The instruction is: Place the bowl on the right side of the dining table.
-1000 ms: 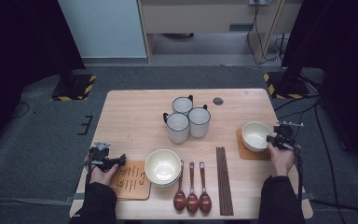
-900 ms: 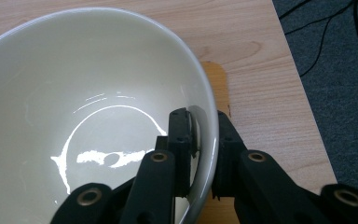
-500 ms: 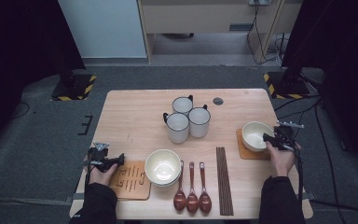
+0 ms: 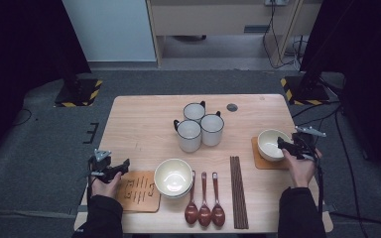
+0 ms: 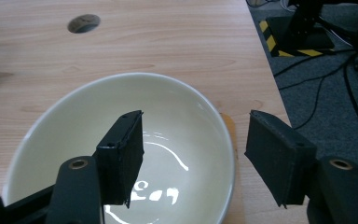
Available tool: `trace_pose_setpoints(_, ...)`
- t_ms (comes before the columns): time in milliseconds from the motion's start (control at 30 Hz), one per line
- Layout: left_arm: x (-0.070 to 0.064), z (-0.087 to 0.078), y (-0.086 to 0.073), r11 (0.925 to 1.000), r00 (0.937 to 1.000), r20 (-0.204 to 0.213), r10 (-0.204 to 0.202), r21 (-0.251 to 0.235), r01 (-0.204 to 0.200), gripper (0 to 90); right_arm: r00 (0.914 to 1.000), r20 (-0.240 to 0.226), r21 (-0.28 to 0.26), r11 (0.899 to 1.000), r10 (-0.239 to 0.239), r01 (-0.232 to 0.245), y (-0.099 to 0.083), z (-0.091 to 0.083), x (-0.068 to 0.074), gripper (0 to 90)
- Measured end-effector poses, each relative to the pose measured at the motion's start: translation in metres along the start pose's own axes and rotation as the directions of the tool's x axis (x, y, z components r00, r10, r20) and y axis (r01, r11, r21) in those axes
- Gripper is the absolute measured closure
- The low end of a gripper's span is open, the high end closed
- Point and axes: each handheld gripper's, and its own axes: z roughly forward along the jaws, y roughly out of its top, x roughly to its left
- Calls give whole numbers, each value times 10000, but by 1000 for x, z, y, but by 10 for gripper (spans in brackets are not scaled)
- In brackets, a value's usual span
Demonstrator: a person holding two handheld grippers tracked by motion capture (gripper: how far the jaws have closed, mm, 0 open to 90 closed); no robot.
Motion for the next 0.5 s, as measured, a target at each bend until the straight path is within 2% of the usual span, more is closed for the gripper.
trace_pose_setpoints(167, -4, -9, 4, 9991, 9993, 357, -94, -417, 108, 241, 9996, -155, -303, 9992, -249, 244, 1, -10, 7, 332)
trace_pose_setpoints(333, -7, -16, 8, 9963, 9975, 680, -188, -829, 244, 243, 9969, -565, -667, 9965, -549, 511, 4, -20, 15, 306)
trace_pose_setpoints(500, -11, -25, 13, 9920, 9949, 988, -187, -1222, 307, 248, 9931, -803, -814, 9936, -849, 784, 5, -28, 23, 284)
